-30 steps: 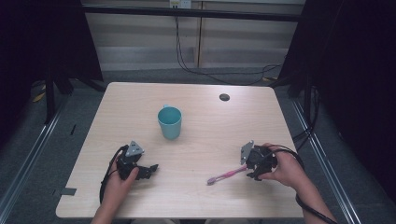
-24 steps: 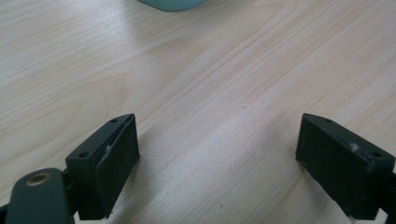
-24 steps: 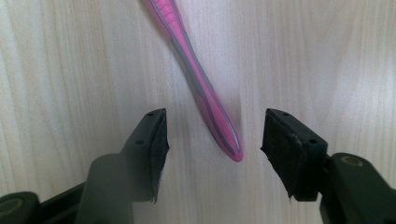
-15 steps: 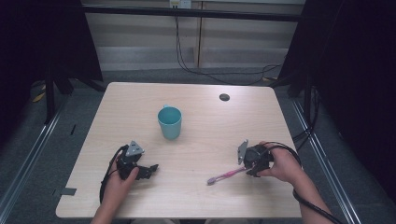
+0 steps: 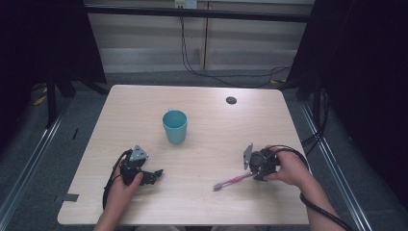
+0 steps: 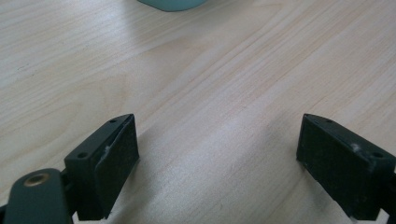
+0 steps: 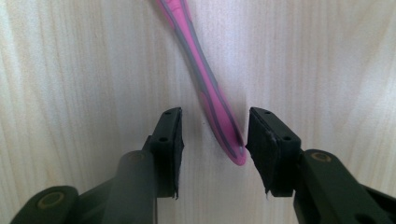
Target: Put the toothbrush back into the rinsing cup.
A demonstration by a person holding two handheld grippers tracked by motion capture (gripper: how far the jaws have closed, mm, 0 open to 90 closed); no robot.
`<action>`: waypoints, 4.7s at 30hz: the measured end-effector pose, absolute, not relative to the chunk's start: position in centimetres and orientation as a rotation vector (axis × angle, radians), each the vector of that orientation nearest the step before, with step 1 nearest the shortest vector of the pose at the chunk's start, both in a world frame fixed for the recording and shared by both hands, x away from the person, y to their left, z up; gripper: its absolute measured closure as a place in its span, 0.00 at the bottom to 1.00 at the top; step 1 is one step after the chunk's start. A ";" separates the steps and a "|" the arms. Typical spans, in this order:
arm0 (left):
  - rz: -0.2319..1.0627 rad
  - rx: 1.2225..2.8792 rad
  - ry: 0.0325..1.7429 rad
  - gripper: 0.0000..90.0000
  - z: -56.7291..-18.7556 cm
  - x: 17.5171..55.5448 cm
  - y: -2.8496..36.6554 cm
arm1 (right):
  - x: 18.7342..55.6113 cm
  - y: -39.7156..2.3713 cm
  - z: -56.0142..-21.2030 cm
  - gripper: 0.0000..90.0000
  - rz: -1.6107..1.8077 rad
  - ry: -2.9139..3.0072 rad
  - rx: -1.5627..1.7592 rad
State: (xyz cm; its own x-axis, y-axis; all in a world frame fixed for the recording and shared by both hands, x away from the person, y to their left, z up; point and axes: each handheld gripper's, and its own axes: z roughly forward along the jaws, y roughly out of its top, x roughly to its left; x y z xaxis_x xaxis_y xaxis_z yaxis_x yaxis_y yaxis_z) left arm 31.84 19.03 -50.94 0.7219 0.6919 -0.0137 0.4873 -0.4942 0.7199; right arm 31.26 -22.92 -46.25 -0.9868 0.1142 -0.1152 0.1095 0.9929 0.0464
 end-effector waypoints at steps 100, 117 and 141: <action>0.328 2.223 0.844 0.10 -51.0 32.0 19.2 | 31.5 -24.7 -43.4 0.88 0.425 2.921 0.602; 0.243 2.216 0.863 0.07 -50.1 32.3 19.0 | 31.7 -24.0 -42.7 0.88 0.503 2.892 0.626; 0.162 2.126 0.780 0.07 -45.9 33.1 15.9 | 32.2 -23.1 -41.8 0.88 0.717 2.821 0.705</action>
State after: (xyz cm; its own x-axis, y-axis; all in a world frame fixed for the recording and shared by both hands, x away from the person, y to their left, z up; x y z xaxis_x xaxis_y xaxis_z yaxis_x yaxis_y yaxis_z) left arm 33.13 15.90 -45.88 0.7976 0.5834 -0.1531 0.4744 -0.4500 0.7566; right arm 32.24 -23.11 -41.77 -0.8790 0.4761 -0.0256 0.4060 0.7756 0.4833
